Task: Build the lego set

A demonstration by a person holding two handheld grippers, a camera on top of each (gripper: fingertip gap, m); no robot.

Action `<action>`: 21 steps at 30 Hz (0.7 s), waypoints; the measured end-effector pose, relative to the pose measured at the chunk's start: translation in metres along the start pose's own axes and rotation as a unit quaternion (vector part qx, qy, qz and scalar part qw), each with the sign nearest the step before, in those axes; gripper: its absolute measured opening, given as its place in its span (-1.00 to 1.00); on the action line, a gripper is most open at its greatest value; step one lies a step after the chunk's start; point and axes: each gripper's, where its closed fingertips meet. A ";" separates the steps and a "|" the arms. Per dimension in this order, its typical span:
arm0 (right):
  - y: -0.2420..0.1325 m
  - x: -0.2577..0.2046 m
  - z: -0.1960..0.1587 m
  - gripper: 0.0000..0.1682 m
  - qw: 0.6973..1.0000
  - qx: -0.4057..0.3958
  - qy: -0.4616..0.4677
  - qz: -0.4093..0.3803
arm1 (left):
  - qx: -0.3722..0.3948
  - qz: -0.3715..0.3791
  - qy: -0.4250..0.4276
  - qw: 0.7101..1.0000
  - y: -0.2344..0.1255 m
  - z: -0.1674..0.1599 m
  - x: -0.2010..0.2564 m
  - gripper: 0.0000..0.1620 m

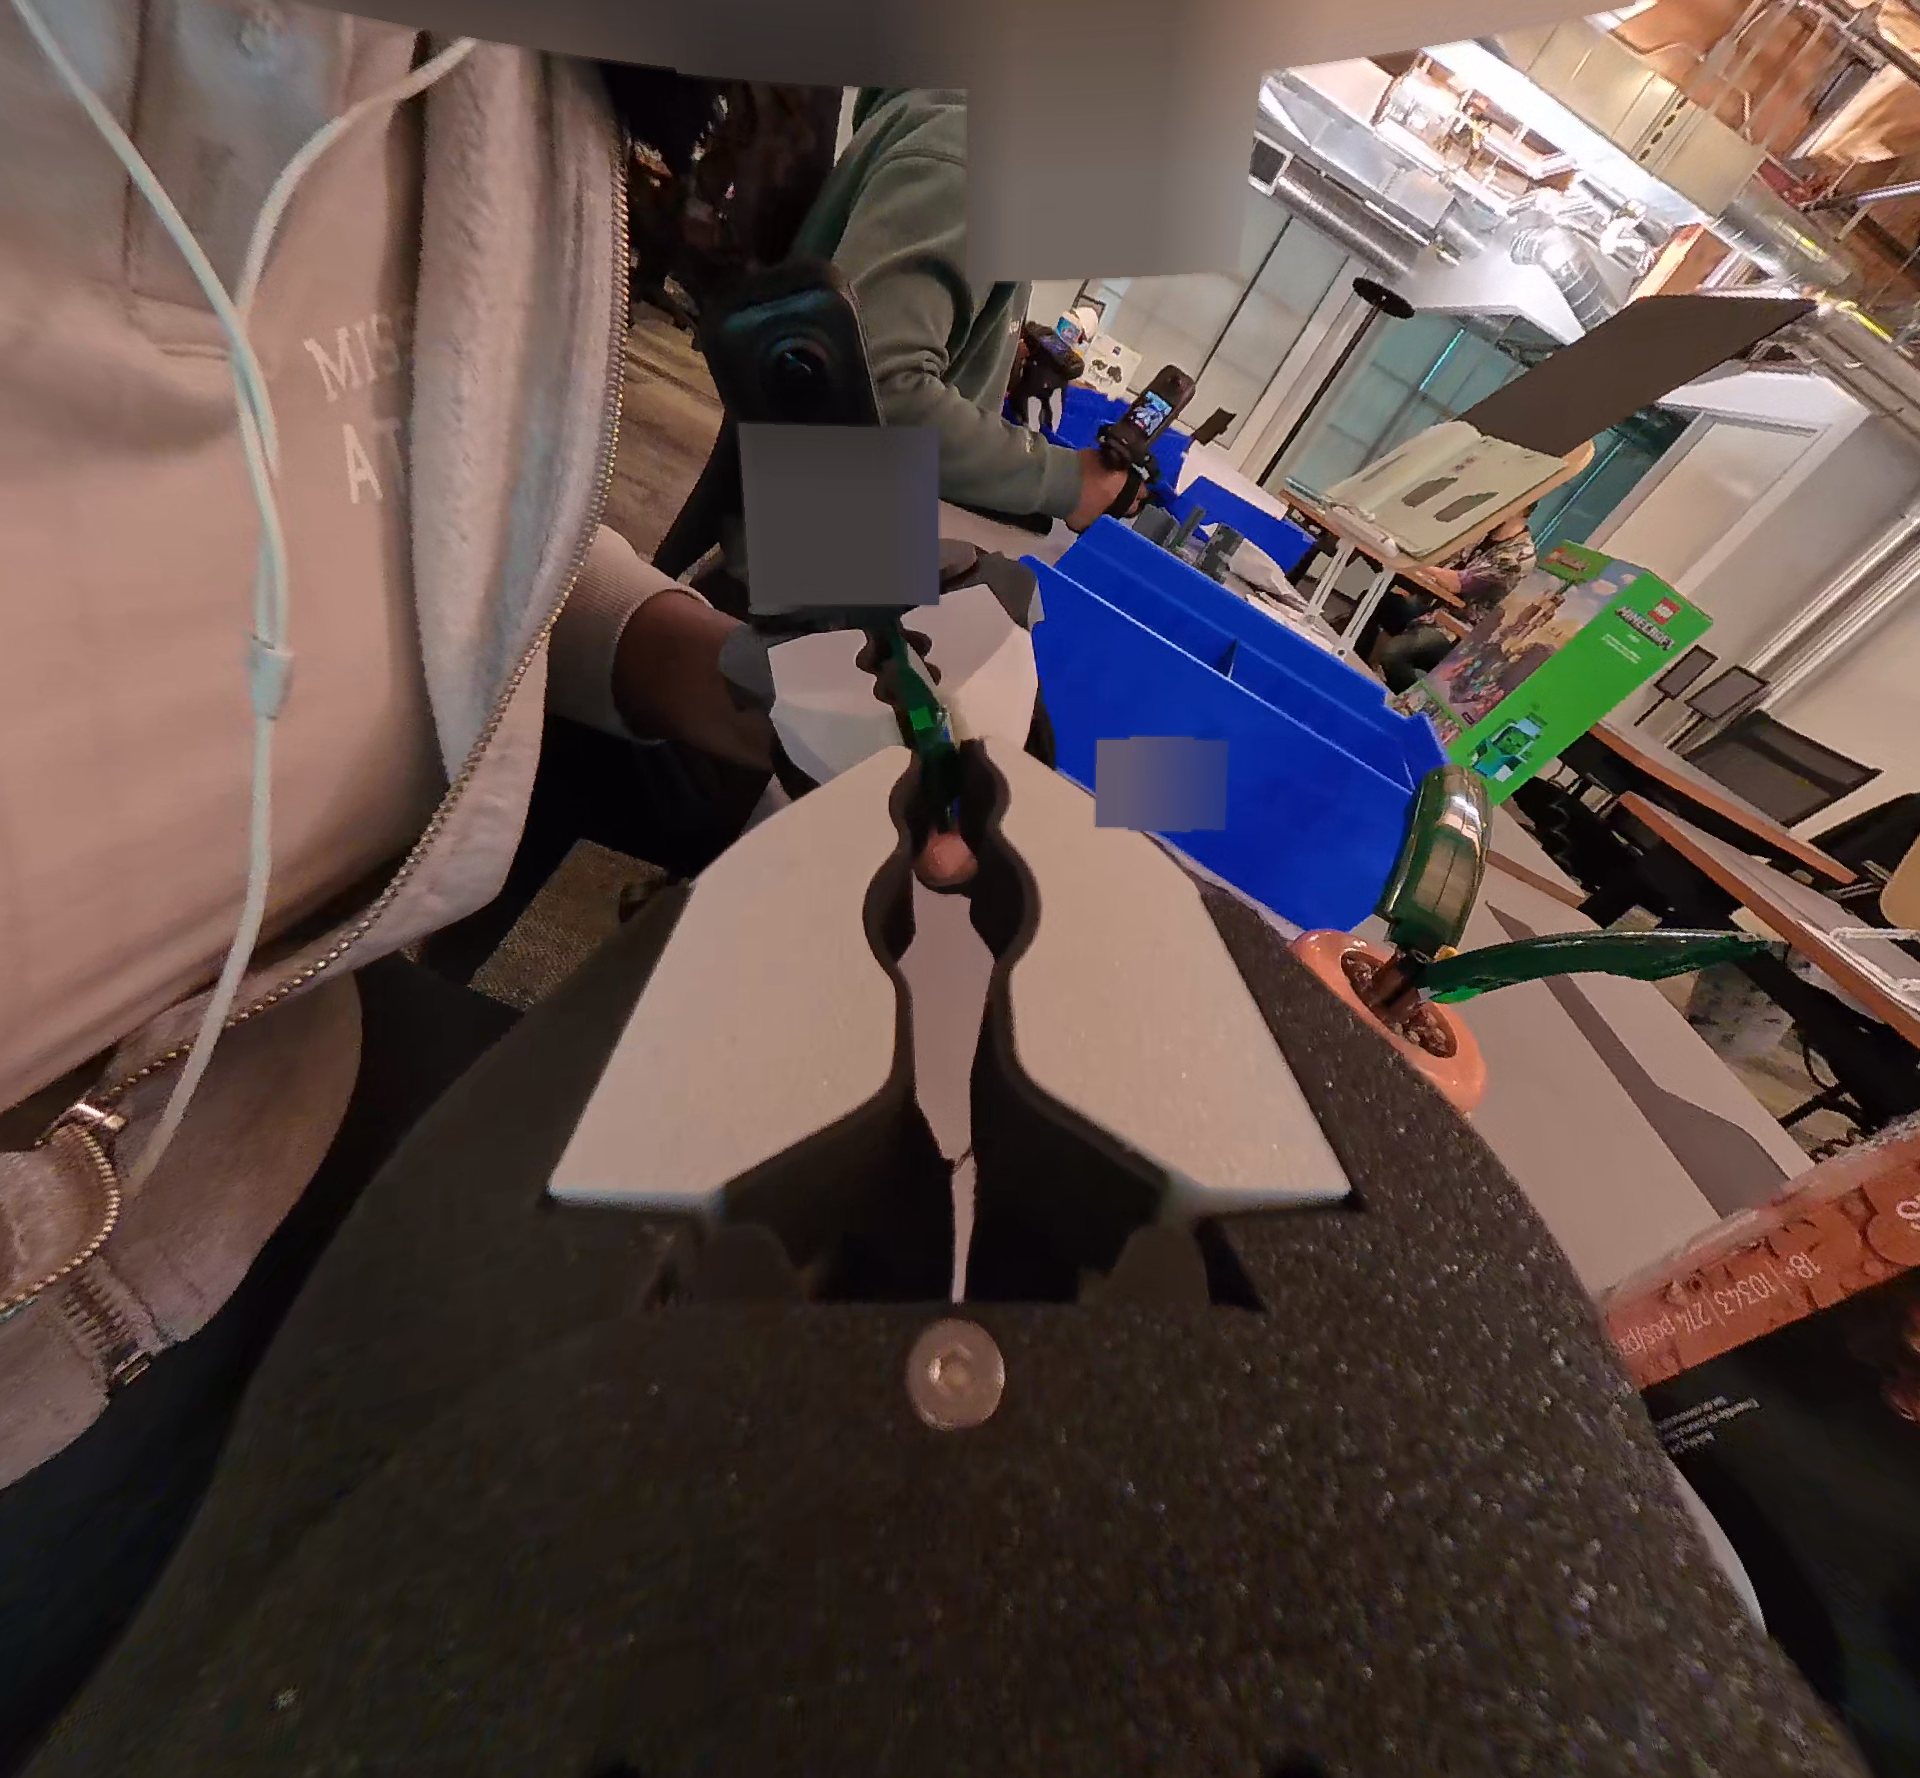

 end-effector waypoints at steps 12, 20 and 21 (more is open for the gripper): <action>0.000 -0.001 0.005 -0.89 0.999 -0.002 -0.038 -0.018 | 0.005 0.003 0.009 1.000 0.000 0.005 0.001 -0.96; 0.001 -0.002 -0.005 -0.93 0.998 -0.038 -0.047 -0.016 | -0.008 0.003 0.013 1.000 0.000 0.002 0.000 -0.95; 0.001 -0.001 -0.006 -0.93 0.997 -0.046 -0.054 -0.019 | -0.009 0.004 0.011 1.000 0.000 0.001 0.000 -0.95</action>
Point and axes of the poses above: each gripper's, where its closed fingertips meet, y out along the fingers, z out of its top, x = y × z across the jaws, and after that the axes turned 7 degrees about -z, right-handed
